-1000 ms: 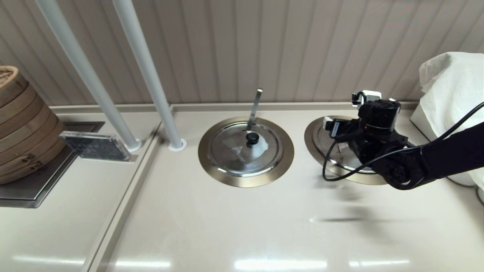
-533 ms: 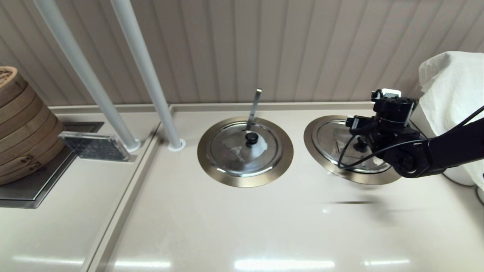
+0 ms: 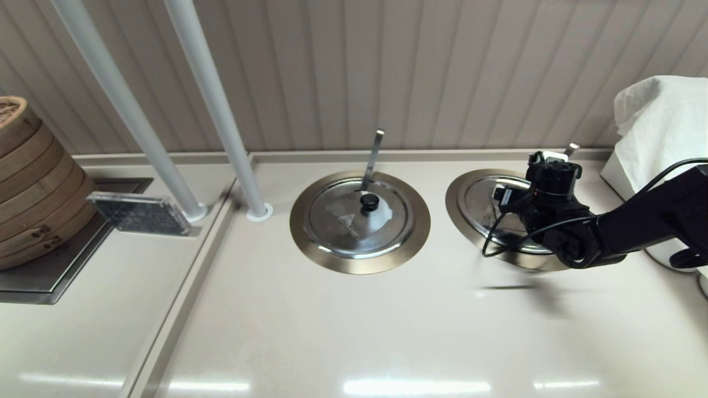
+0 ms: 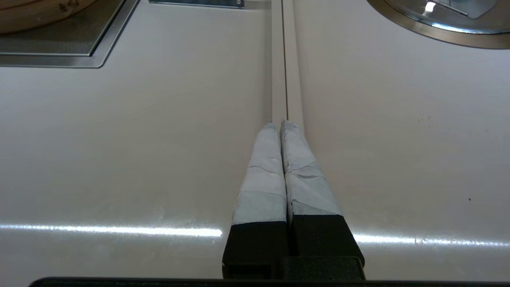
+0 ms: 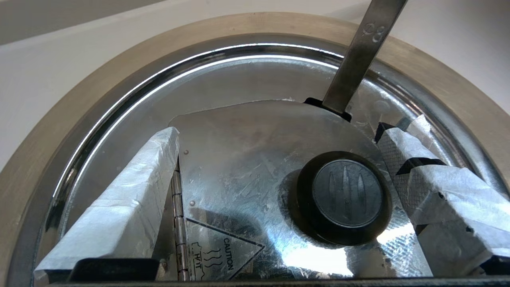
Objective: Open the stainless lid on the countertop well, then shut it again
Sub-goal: Open the lid
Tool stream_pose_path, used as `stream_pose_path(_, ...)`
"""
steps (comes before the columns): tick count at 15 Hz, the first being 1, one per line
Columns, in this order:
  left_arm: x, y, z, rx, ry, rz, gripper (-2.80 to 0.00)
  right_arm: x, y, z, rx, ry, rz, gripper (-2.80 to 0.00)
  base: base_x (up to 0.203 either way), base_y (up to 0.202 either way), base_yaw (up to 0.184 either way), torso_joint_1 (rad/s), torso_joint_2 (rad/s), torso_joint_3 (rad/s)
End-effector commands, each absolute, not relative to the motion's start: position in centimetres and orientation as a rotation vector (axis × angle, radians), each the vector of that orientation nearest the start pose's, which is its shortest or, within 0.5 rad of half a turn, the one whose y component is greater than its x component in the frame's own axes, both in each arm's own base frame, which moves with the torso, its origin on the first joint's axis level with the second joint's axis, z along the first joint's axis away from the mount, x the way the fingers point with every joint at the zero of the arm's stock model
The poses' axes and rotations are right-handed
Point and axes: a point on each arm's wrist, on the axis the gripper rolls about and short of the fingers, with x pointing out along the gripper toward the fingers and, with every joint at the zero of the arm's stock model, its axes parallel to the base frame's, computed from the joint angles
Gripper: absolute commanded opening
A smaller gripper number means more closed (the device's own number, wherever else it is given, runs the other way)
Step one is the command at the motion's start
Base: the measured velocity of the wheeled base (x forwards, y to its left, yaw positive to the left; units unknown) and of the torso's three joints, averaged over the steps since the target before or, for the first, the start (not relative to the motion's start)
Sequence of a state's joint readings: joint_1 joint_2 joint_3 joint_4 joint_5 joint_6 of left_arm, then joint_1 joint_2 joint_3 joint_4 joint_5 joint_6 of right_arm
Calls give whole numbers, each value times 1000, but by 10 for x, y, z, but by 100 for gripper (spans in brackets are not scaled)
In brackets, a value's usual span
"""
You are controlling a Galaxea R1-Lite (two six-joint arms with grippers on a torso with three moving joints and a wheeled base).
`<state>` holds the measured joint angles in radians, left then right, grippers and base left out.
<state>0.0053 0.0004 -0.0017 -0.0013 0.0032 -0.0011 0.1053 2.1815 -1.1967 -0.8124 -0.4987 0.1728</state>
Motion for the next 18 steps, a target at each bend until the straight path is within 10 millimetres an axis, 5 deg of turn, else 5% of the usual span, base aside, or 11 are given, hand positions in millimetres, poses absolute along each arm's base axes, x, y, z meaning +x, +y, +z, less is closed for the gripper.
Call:
stream_pose_path(1,-23,0,76,-2,-2,9,-280,432,32,116,117,146,-416,0,0,0,0,0,0,0)
stream_pose_path(7,-23,0,76,-2,-2,9,-280,438,31,98,120,178,-422,0,0,0,0,0,0,0)
stream_pose_path(18,-23,0,76,-2,-2,9,-280,427,51,128,182,112,-357,0,0,0,0,0,0,0)
